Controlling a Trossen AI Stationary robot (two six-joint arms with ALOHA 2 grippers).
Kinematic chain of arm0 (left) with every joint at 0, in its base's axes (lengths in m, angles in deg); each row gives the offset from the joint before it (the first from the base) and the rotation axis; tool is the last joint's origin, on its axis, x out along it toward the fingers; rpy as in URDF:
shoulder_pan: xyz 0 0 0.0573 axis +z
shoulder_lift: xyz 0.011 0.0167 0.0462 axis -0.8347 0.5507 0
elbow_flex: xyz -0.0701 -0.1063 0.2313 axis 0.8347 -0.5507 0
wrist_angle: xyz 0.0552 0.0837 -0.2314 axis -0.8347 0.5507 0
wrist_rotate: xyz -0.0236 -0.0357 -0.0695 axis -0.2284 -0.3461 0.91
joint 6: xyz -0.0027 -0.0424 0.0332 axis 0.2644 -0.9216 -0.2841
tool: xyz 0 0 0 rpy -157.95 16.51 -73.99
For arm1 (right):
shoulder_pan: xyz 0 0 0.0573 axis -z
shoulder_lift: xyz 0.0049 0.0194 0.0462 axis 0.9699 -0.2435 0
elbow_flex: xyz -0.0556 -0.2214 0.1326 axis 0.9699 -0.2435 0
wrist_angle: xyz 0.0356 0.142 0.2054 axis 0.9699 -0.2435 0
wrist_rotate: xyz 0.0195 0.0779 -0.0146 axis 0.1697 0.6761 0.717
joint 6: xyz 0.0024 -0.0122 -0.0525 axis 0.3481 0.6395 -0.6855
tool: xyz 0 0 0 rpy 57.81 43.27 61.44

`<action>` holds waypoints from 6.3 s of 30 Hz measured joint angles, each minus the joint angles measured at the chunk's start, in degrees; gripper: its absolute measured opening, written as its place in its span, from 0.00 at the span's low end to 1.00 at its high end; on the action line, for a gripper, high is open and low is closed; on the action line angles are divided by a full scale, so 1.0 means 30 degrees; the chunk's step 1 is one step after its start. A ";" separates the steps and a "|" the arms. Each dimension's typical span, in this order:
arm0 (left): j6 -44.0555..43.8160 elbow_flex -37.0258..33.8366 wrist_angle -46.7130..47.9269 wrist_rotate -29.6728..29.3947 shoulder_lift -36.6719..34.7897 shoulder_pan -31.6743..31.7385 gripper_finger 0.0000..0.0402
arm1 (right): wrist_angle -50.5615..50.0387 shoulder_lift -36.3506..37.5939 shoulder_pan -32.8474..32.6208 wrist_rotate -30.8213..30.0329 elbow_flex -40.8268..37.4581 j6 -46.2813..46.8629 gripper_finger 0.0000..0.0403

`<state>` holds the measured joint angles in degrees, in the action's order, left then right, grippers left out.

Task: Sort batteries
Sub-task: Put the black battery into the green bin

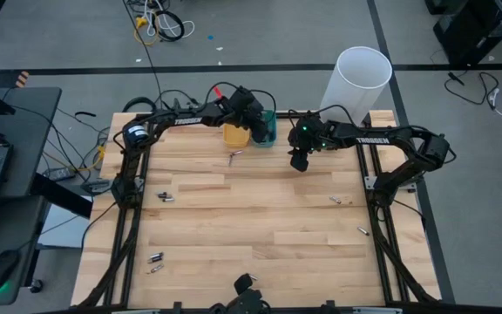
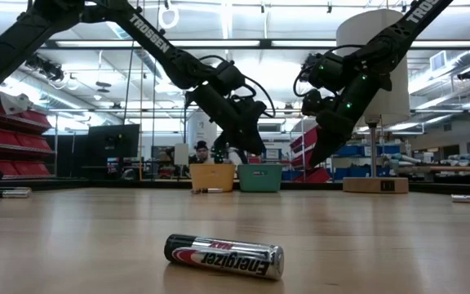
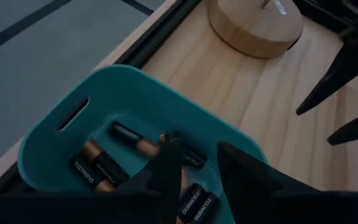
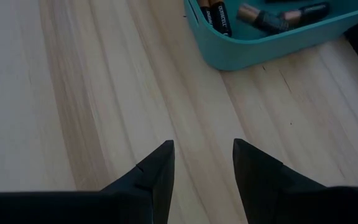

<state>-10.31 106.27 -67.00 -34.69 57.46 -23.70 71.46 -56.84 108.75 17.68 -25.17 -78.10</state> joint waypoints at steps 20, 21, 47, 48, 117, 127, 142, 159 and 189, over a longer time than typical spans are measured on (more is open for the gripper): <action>0.0233 0.0007 0.4116 -0.4394 -0.2568 -0.0680 0.31 | 0.0306 0.0015 0.0000 0.0000 0.0007 0.0081 0.37; 0.0233 0.0034 0.4099 -0.4475 -0.2915 -0.0738 0.31 | 0.0289 0.0015 0.0000 -0.0003 0.0007 0.0143 0.37; -0.7711 -1.1980 0.7896 -0.7954 -1.4551 -0.6878 0.31 | 0.2062 0.0015 -0.1283 0.0000 0.0007 0.2911 0.37; -0.8373 -1.2234 0.8870 -0.7502 -1.4841 -0.7204 0.31 | 0.2060 0.0015 -0.1355 0.0000 0.0007 0.3044 0.37; -0.8815 -1.8259 1.4035 -0.7285 -1.4399 -1.1475 0.14 | 0.2913 -0.0015 -0.2783 -0.0022 0.0007 0.4557 0.37; -0.6848 -1.5628 0.7802 -0.7755 -1.4442 -1.0422 0.16 | 0.3462 -0.0029 -0.2798 -0.0662 0.0007 0.4446 0.37; -0.0782 -1.5045 -0.7713 -0.4785 -1.2867 -0.1954 0.16 | 0.4171 -0.0029 -0.2805 -0.1435 0.0007 0.4371 0.37; -0.0441 -0.6937 -0.8801 -0.1429 -0.3453 -0.0814 0.16 | 0.3647 -0.0029 -0.2800 -0.3053 0.0007 0.4422 0.37; -0.1333 -0.2055 1.7518 -0.5341 -0.7333 -0.6490 0.40 | 0.5872 -0.0029 -0.2757 -0.3060 -0.1520 0.3725 0.37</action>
<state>-14.30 100.10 -14.45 -50.71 35.46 -43.17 89.08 -56.92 100.48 8.50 -29.73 -66.93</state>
